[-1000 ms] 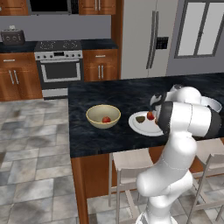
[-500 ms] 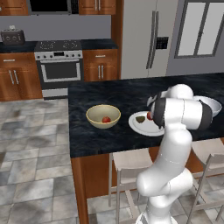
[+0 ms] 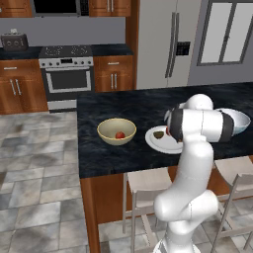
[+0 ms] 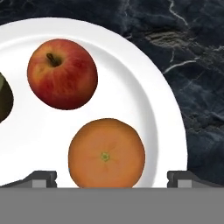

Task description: Take the fruits from the plate on the dining counter and place two fruits in each bowl.

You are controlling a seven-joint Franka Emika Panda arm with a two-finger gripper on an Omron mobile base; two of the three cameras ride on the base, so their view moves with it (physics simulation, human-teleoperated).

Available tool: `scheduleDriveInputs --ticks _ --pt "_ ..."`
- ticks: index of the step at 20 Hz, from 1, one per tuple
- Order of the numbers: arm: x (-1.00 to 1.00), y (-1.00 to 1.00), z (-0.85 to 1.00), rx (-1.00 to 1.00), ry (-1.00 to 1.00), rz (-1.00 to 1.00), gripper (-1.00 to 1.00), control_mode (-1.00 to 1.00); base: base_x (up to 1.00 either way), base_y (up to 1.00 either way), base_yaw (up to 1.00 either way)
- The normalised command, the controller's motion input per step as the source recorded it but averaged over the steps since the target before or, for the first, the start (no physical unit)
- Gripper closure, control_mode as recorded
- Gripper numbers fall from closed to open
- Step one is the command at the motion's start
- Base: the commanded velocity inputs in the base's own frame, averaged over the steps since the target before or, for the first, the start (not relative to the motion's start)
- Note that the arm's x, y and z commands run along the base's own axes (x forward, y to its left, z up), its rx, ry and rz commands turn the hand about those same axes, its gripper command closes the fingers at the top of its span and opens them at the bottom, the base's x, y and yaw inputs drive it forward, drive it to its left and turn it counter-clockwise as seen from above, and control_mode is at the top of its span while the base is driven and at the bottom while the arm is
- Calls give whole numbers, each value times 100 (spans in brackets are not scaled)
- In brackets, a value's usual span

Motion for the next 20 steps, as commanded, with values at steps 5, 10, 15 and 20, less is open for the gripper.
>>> scheduleDriveInputs --ticks 5,10,15,20 --pt "7 0 -19 0 0 0 -100 -100 0 0 0" --pt "7 0 -8 0 0 0 -100 -100 0 0 0" --pt "5 1 -4 0 0 0 100 -100 0 0 0" --pt "-5 2 17 0 -5 0 100 -100 0 0 0"
